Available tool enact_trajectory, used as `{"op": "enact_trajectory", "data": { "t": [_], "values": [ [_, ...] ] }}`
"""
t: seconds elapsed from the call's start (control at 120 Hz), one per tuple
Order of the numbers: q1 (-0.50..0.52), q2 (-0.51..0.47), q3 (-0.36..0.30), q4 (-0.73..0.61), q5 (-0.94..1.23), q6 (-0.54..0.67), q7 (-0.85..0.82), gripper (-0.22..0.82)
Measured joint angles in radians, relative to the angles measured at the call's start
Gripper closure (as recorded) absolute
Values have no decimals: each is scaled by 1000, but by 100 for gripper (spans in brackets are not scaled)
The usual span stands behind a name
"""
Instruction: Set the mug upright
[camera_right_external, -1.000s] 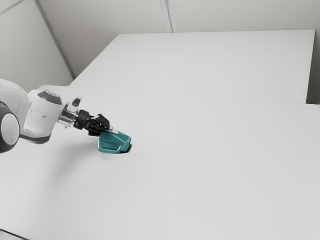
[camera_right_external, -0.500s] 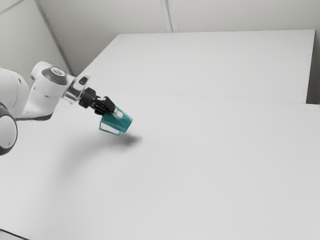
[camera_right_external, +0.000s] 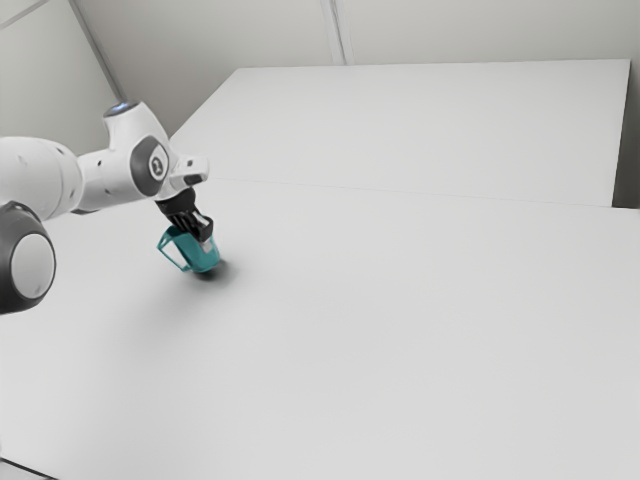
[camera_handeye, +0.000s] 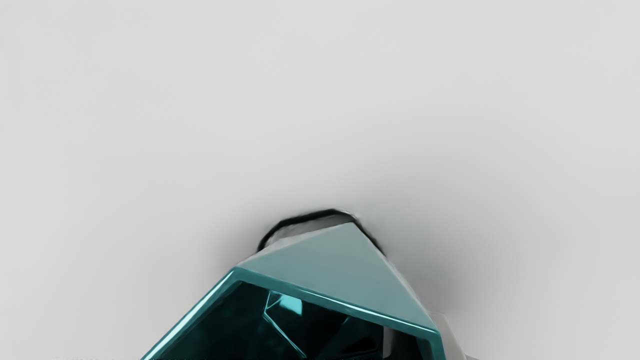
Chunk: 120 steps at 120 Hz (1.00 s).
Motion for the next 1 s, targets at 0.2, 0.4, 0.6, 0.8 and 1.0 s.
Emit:
{"op": "enact_trajectory", "data": {
  "t": [0.2,0.4,0.6,0.8,1.0],
  "values": [
    [3,16,1,-26,37,66,-90,78],
    [5,22,1,-30,39,90,-151,52],
    [3,15,3,-7,41,85,-190,20],
    [-2,-20,15,158,60,-64,-218,8],
    [-70,-175,6,276,102,-350,-274,3]
  ]
}}
